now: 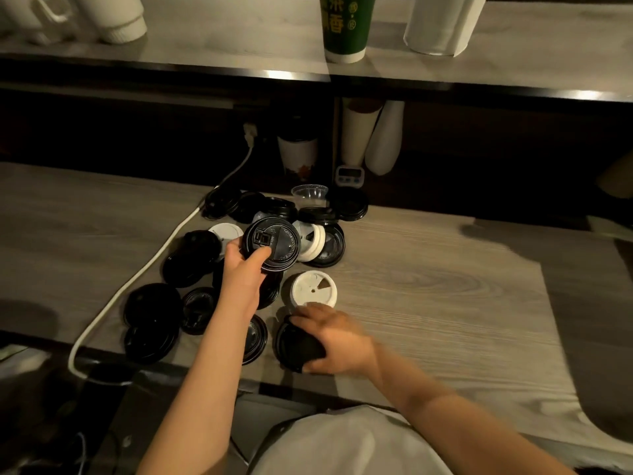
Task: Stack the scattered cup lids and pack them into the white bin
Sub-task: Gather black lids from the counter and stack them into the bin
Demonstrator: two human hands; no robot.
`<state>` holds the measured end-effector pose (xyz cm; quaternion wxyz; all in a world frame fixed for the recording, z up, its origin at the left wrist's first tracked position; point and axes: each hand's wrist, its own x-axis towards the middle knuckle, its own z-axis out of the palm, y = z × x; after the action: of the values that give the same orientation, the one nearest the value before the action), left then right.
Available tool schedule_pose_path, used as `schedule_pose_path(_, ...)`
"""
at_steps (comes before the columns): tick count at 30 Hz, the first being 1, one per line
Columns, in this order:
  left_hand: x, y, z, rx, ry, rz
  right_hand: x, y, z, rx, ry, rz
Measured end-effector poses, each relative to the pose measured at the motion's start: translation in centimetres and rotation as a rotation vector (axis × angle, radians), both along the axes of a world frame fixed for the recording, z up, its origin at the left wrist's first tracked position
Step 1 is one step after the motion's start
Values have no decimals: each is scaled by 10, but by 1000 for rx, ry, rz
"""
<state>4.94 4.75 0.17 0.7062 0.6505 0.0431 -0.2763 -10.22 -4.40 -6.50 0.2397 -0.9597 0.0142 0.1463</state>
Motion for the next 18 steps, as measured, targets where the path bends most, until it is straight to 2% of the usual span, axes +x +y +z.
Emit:
schedule_pose_path(3, -6, 4, -2, 13, -6, -4, -1, 8, -10, -129, 32, 65)
schedule_pose_path(7, -14, 4, -3, 17, -21, -6, -2, 5, -8, -51, -47, 10)
schedule_pose_path(14, -29, -18, 4, -39, -38, -71, -27, -21, 15, 257, -321, -448)
schedule_pose_path(18, -45, -55, 8, -95, -22, -158, -53, -55, 30, 251, -408, -687)
